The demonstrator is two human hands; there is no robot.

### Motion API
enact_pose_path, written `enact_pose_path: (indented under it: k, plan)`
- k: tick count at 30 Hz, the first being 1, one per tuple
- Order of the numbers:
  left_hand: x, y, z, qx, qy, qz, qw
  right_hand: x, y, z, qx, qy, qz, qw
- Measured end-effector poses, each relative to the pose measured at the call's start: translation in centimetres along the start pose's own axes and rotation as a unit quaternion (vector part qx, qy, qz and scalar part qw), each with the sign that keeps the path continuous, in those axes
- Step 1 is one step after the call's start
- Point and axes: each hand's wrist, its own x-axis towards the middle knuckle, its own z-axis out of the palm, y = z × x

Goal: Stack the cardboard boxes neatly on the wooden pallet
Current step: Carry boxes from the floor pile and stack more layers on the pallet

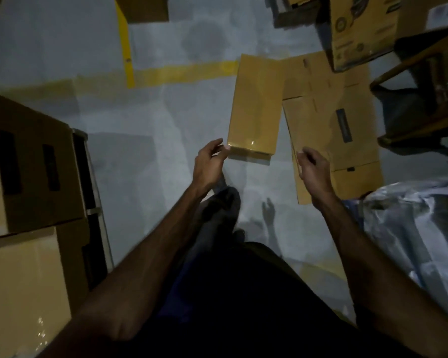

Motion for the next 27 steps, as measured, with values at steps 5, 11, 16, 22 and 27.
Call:
enact_pose_path:
  k: [5,11,16,22,27]
  plan:
    - [9.6,0.9,2.6,0.040,-0.022,-0.069,0.997,9.0,-0.1,-0.3,-0.021,0.021,0.090,0.995]
    - [21.9,-0.2,4.8,0.033,0.012,-0.148,0.988,22.2,2.7,0.8,-0.049,-0.042,0.122,0.990]
    - [32.3,-5.7,8.0,0.045,0.066,-0.168,0.983,36.9,8.4,4.9,-0.153,-0.111,0.069,0.980]
    - [43.4,-17.0,14.6,0.050,0.108,-0.191,0.974,52.8,18.4,11.2,-0.195,-0.146,0.078,0.967]
    - [47.4,-26.6,19.6,0.044,0.096,-0.230,0.967,57.6,29.0,13.6,-0.151,-0.145,0.177,0.962]
